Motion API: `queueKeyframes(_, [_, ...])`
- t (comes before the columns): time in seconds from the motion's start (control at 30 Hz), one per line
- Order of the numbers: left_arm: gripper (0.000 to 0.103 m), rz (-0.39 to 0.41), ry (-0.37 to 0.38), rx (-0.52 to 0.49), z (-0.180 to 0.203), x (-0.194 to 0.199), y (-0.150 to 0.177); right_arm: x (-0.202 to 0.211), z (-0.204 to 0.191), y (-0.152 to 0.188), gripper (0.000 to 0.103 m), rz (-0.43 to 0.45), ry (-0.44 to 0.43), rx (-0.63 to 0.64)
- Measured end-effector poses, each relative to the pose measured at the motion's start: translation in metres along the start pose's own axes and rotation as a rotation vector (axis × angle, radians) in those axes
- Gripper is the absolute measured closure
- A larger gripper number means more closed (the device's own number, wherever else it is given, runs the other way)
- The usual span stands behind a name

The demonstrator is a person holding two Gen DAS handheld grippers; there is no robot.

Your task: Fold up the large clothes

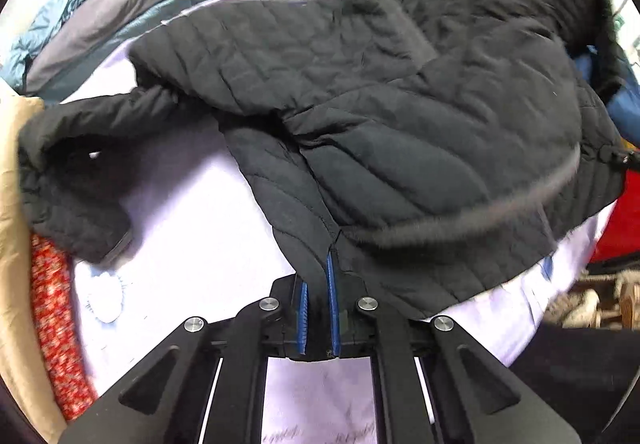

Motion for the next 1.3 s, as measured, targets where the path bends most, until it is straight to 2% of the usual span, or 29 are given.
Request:
queueKeyframes(0.17, [0.095,-0.049,0.016,0.017,-0.014,0.056,0.044,0.036,-0.013,0.045,0.097,-0.152,-0.049,0.107])
queueKeyframes(0.27, [0.095,-0.108,0.032,0.039,-0.012,0.06,0.078,0.021,0.01,0.082,0.096,-0.264,0.018,0.113])
queueKeyframes(0.33, [0.092,-0.129,0.014,0.046,-0.012,0.051,0.09,0.003,0.027,0.094,0.095,-0.287,0.065,0.102])
queueKeyframes(0.4, [0.086,-0.157,-0.016,0.069,-0.011,0.039,0.1,-0.011,0.035,0.098,0.09,-0.33,0.108,0.113])
queueKeyframes(0.47, [0.078,-0.174,-0.038,0.061,-0.012,0.034,0.098,-0.015,0.036,0.093,0.078,-0.372,0.149,0.15])
queueKeyframes(0.5, [0.074,-0.155,-0.048,0.052,-0.015,0.04,0.093,-0.011,0.038,0.087,0.076,-0.367,0.153,0.179])
queueKeyframes(0.57, [0.049,-0.077,-0.062,0.043,-0.025,0.061,0.078,0.0,0.032,0.075,0.061,-0.347,0.174,0.265])
queueKeyframes(0.6, [0.044,-0.046,-0.064,0.044,-0.031,0.071,0.073,0.007,0.034,0.064,0.054,-0.326,0.22,0.318])
queueKeyframes(0.63, [0.042,-0.024,-0.063,0.042,-0.036,0.08,0.067,0.013,0.033,0.058,0.032,-0.305,0.251,0.347])
queueKeyframes(0.67, [0.042,-0.013,-0.068,0.036,-0.042,0.082,0.057,0.022,0.034,0.048,0.021,-0.273,0.26,0.37])
queueKeyframes(0.7, [0.042,0.001,-0.082,0.027,-0.048,0.086,0.046,0.025,0.026,0.041,0.021,-0.278,0.226,0.353])
queueKeyframes(0.73, [0.042,0.011,-0.089,0.021,-0.045,0.087,0.041,0.034,0.03,0.027,0.021,-0.254,0.234,0.335])
queueKeyframes(0.77, [0.042,0.024,-0.09,0.013,-0.045,0.09,0.035,0.038,0.027,0.015,0.021,-0.206,0.247,0.336])
queueKeyframes(0.8, [0.042,0.034,-0.085,0.006,-0.042,0.09,0.028,0.046,0.02,0.0,0.021,-0.131,0.224,0.358])
queueKeyframes(0.83, [0.042,0.042,-0.081,0.001,-0.036,0.086,0.024,0.049,0.009,-0.003,0.021,-0.094,0.191,0.389])
queueKeyframes(0.9, [0.042,0.055,-0.066,0.004,-0.031,0.076,0.014,0.039,-0.02,-0.016,0.021,-0.046,0.145,0.53])
queueKeyframes(1.0, [0.042,0.055,-0.046,0.029,-0.016,0.064,0.003,0.005,-0.075,-0.012,0.021,-0.023,0.139,0.87])
queueKeyframes(1.07, [0.042,0.051,-0.035,0.045,-0.008,0.056,-0.004,-0.011,-0.116,-0.001,0.021,-0.005,0.079,1.047])
queueKeyframes(1.1, [0.042,0.053,-0.034,0.044,-0.006,0.054,-0.006,-0.025,-0.134,0.008,0.021,-0.027,0.027,1.146])
queueKeyframes(1.13, [0.042,0.055,-0.043,0.039,-0.006,0.054,-0.007,-0.031,-0.146,0.013,0.021,-0.049,0.004,1.203])
queueKeyframes(1.23, [0.041,0.053,-0.067,0.045,-0.012,0.054,-0.007,-0.066,-0.173,0.037,0.021,-0.062,-0.021,1.522])
queueKeyframes(1.3, [0.039,0.054,-0.088,0.074,-0.023,0.057,-0.003,-0.077,-0.177,0.046,0.023,-0.071,-0.033,1.638])
Point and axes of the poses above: each gripper's, at about its wrist camera, not at the fingertips, and x roughly against the way its jaws point, z to its right, y to its underside, the point moved 7 cm from there along -x, roughly the way its jaws point, and after that the axes turned 10 degrees about z, right-handed, at the moved point
